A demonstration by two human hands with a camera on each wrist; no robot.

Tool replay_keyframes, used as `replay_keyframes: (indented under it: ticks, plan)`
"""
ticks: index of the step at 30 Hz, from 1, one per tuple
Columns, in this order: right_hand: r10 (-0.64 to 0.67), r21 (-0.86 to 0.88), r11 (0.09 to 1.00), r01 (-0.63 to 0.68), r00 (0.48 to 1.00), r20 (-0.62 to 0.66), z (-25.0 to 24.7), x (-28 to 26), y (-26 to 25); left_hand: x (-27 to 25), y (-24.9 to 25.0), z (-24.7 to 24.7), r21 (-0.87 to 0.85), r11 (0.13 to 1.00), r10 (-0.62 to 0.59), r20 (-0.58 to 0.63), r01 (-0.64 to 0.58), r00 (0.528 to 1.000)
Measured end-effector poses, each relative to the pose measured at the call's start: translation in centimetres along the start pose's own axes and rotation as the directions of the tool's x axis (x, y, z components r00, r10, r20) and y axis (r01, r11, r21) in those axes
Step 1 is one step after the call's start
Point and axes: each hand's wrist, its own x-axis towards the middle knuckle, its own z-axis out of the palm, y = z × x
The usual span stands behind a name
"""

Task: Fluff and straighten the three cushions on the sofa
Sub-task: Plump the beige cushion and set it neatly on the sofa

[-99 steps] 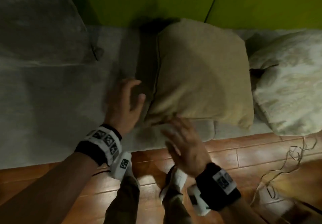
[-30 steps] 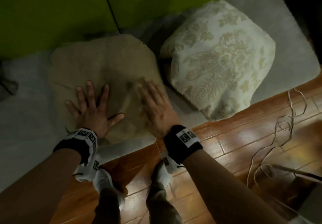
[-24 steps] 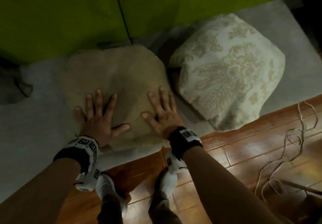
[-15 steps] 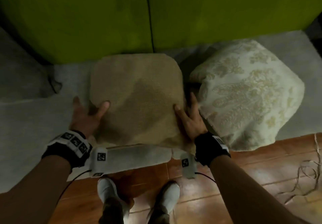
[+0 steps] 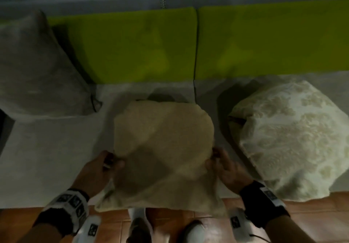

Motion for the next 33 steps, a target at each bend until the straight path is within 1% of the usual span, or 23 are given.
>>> replay_keyframes:
  ticks: [2, 4, 6, 8, 9, 10, 11, 12, 13, 14, 15, 17, 19, 20, 21, 23, 24, 26, 28, 29, 30, 31, 33]
  plan:
    - [-0.015, -0.261, 0.965, -0.024, 0.989, -0.146, -2.7, 0.8, -1.4, 1.9, 0.5, -1.9, 0.077, 0.997, 0.03, -0.084, -0.023, 0.996]
    - [-0.039, -0.291, 0.956, -0.039, 0.965, -0.259, -4.9, 2.7, -3.7, 4.5, 2.0, -3.8, 0.074, 0.996, 0.058, -0.185, -0.045, 0.981]
    - [-0.098, -0.294, 0.956, -0.008, 0.935, -0.342, -6.2, 5.5, -6.2, 7.7, 3.7, -5.3, 0.035, 0.992, 0.124, -0.269, -0.119, 0.955]
    - [-0.217, -0.359, 0.931, 0.063, 0.887, -0.408, -7.1, 8.7, -8.7, 11.2, 5.5, -6.3, 0.038, 0.977, 0.213, -0.264, -0.21, 0.941]
    - [-0.249, -0.371, 0.925, 0.082, 0.868, -0.429, -7.4, 10.2, -9.6, 12.9, 6.2, -6.4, 0.029, 0.974, 0.227, -0.225, -0.226, 0.948]
    - [-0.227, -0.362, 0.93, 0.06, 0.869, -0.439, -7.4, 11.6, -10.2, 14.7, 6.8, -6.3, 0.005, 0.971, 0.235, -0.164, -0.238, 0.958]
    - [-0.144, -0.325, 0.946, 0.0, 0.896, -0.419, -7.3, 13.1, -10.5, 16.3, 7.0, -6.0, 0.014, 0.972, 0.233, -0.079, -0.233, 0.969]
    - [-0.015, -0.274, 0.958, -0.09, 0.933, -0.359, -7.0, 14.5, -10.4, 17.7, 7.2, -5.6, 0.064, 0.968, 0.242, 0.02, -0.242, 0.97]
    - [0.126, -0.237, 0.953, -0.187, 0.96, -0.251, -6.5, 15.5, -10.4, 18.5, 7.4, -5.3, 0.148, 0.956, 0.234, 0.128, -0.252, 0.964]
    - [0.23, -0.242, 0.936, -0.257, 0.964, -0.135, -6.0, 16.2, -10.3, 19.4, 7.3, -4.8, 0.209, 0.942, 0.22, 0.211, -0.263, 0.953]
    - [0.297, -0.274, 0.913, -0.303, 0.953, -0.063, -5.7, 16.6, -10.1, 19.7, 7.3, -4.6, 0.245, 0.93, 0.204, 0.274, -0.273, 0.94]
    - [0.363, -0.347, 0.871, -0.347, 0.932, -0.022, -5.4, 16.8, -10.8, 20.7, 6.9, -4.7, 0.29, 0.911, 0.187, 0.344, -0.293, 0.92]
    - [0.408, -0.382, 0.844, -0.375, 0.913, 0.003, -5.6, 16.8, -11.6, 21.2, 6.9, -5.0, 0.266, 0.919, 0.178, 0.378, -0.29, 0.909]
    - [0.448, -0.356, 0.837, -0.414, 0.894, 0.012, -5.7, 16.7, -12.1, 21.4, 6.8, -5.3, 0.221, 0.933, 0.175, 0.408, -0.283, 0.896]
    - [0.473, -0.301, 0.845, -0.441, 0.88, 0.04, -5.8, 16.7, -12.3, 21.3, 7.2, -5.6, 0.201, 0.933, 0.179, 0.46, -0.299, 0.87]
    - [0.482, -0.13, 0.873, -0.47, 0.872, 0.087, -6.0, 16.3, -12.6, 21.0, 7.8, -6.0, 0.178, 0.925, 0.188, 0.551, -0.335, 0.813]
    - [0.476, -0.118, 0.878, -0.464, 0.873, 0.106, -6.1, 15.9, -12.7, 20.7, 8.1, -6.1, 0.167, 0.924, 0.194, 0.572, -0.344, 0.797]
    - [0.434, -0.205, 0.893, -0.401, 0.887, 0.159, -6.4, 14.9, -13.6, 20.3, 8.2, -6.0, 0.164, 0.915, 0.223, 0.554, -0.368, 0.802]
    - [0.377, -0.308, 0.898, -0.315, 0.911, 0.169, -6.4, 14.4, -13.9, 19.8, 8.0, -6.0, 0.189, 0.905, 0.225, 0.548, -0.382, 0.805]
    - [0.361, -0.319, 0.901, -0.295, 0.917, 0.171, -6.4, 14.3, -13.8, 19.8, 7.6, -5.9, 0.207, 0.89, 0.23, 0.568, -0.407, 0.79]
    - [0.343, -0.304, 0.908, -0.288, 0.928, 0.147, -6.4, 14.2, -13.5, 19.7, 7.5, -6.1, 0.187, 0.894, 0.233, 0.58, -0.406, 0.781]
    - [0.307, -0.319, 0.91, -0.266, 0.948, 0.085, -6.4, 14.2, -13.1, 19.9, 7.3, -6.1, 0.19, 0.888, 0.242, 0.583, -0.42, 0.776]
    - [0.165, -0.402, 0.895, -0.193, 0.981, -0.103, -6.7, 14.2, -12.3, 20.2, 6.9, -6.1, 0.213, 0.88, 0.256, 0.543, -0.425, 0.8]
